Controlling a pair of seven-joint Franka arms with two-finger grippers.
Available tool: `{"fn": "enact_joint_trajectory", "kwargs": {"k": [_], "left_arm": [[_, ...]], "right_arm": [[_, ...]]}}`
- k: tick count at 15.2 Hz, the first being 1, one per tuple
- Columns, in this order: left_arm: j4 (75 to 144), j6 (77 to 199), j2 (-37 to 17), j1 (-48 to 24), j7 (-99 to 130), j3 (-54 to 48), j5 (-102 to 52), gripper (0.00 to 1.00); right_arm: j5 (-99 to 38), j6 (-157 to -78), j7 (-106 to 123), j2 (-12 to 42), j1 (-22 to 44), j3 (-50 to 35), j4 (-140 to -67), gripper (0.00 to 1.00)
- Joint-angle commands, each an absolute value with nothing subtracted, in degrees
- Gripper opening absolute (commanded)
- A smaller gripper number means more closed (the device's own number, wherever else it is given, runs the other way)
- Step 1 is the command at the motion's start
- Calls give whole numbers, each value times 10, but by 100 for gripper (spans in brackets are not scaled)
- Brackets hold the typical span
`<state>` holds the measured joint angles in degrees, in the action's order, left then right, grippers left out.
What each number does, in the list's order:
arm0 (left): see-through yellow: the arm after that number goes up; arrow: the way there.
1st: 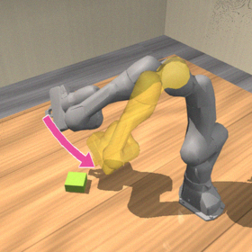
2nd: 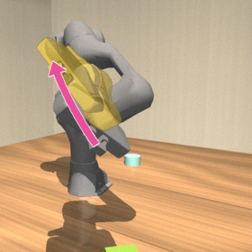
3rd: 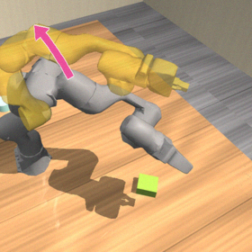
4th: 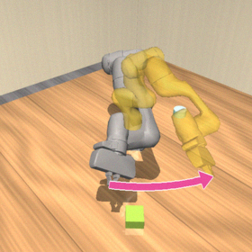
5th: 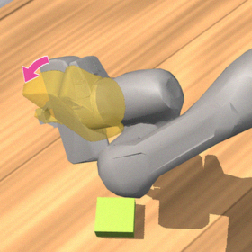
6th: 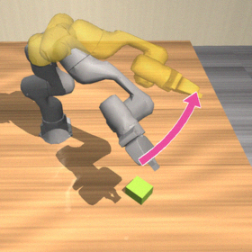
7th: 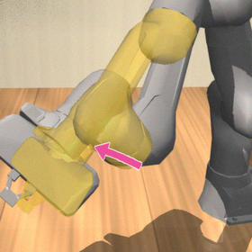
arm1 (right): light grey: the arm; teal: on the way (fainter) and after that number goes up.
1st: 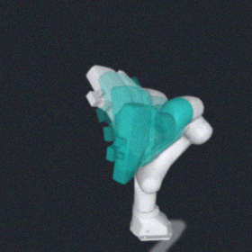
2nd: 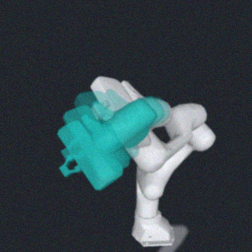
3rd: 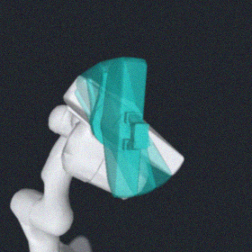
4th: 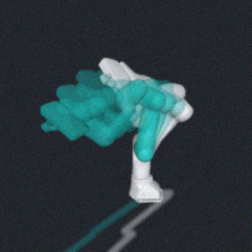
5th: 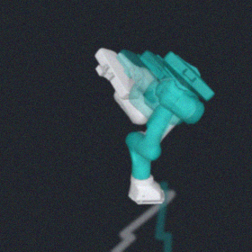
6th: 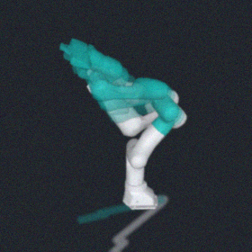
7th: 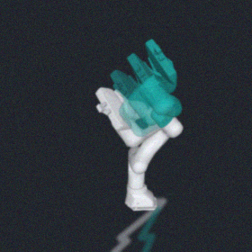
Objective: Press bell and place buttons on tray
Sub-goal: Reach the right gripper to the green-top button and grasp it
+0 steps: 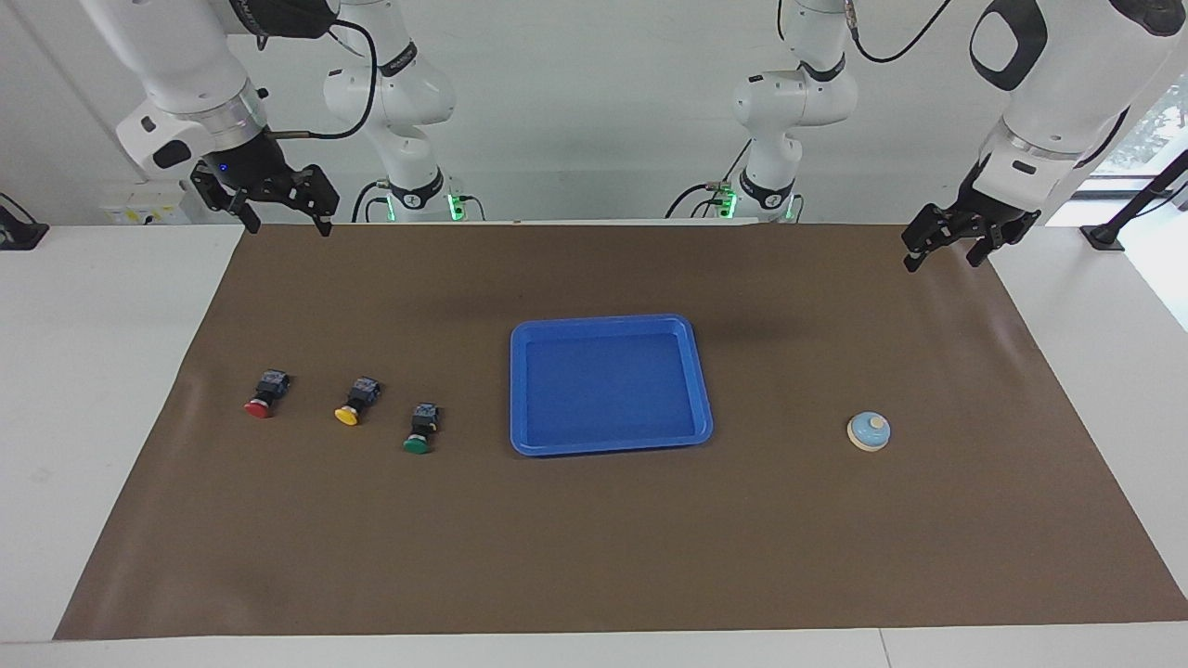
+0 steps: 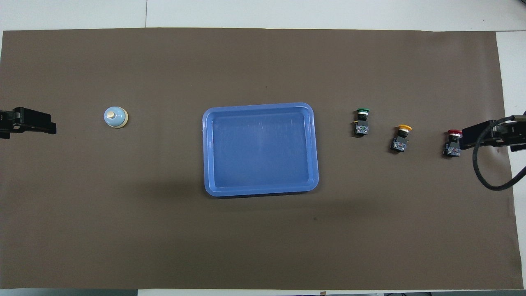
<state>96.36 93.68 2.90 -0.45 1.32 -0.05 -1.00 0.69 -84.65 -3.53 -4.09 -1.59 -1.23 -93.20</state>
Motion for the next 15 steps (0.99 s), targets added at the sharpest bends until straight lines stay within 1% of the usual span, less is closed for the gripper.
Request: {"fn": "enact_joint_trajectory", "kwargs": {"k": [1, 3, 4, 7, 11, 14, 15], "left_arm": [[954, 911, 29, -10, 11, 1, -7, 100], [949, 901, 28, -10, 11, -1, -6, 100], [949, 899, 28, -11, 11, -1, -7, 100], [954, 897, 33, -11, 11, -1, -8, 100], [955, 890, 33, -12, 11, -1, -8, 100], [957, 893, 34, -12, 12, -1, -8, 100], [956, 900, 33, -12, 13, -1, -8, 100]], "right_arm": [[9, -908, -26, -60, -11, -15, -973, 100], [6, -954, -25, -61, -11, -15, -1006, 100], [4, -967, -26, -55, -11, -16, -1014, 100], [3, -1036, -32, -42, -1, -16, -1062, 100], [3, -1126, -68, 38, 22, -16, -1064, 100], [2, -1220, -140, 90, 58, -16, -1077, 100], [2, -1258, -142, 97, 62, -16, -1095, 100]]}}
